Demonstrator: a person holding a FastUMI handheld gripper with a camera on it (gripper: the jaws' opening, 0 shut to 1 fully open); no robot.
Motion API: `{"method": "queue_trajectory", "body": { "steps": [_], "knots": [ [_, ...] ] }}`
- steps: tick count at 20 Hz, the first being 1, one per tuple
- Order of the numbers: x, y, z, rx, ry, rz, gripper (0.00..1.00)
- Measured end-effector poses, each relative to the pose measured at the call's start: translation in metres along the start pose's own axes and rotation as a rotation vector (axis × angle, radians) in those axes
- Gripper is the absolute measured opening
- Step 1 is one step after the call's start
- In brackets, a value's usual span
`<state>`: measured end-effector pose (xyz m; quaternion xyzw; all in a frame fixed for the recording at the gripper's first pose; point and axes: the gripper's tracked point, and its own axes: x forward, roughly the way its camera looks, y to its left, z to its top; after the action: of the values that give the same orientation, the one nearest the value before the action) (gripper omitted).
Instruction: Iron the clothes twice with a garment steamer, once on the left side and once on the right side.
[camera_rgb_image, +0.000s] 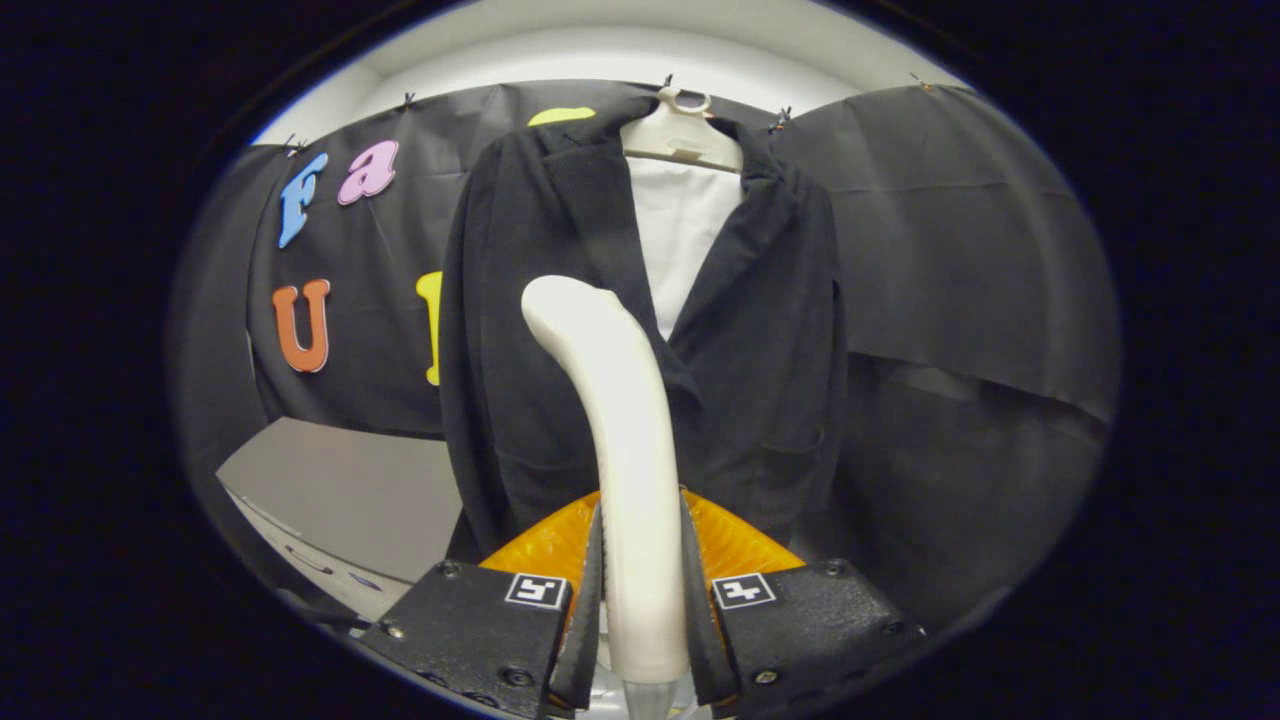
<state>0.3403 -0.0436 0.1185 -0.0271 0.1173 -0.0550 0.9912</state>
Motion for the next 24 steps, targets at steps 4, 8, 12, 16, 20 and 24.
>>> {"method": "queue_trajectory", "body": {
  "steps": [4, 8, 12, 16, 20, 24],
  "knots": [
    [0.000, -0.002, -0.030, 0.020, 0.054, -0.009, 0.40],
    [0.004, -0.005, -0.055, 0.048, 0.111, -0.022, 0.40],
    [0.006, -0.006, -0.086, 0.064, 0.165, -0.033, 0.40],
    [0.010, -0.004, -0.115, 0.061, 0.214, -0.035, 0.40],
    [0.015, 0.002, -0.145, 0.068, 0.272, -0.035, 0.40],
    [0.018, 0.001, -0.176, 0.062, 0.322, -0.035, 0.40]
  ]
}}
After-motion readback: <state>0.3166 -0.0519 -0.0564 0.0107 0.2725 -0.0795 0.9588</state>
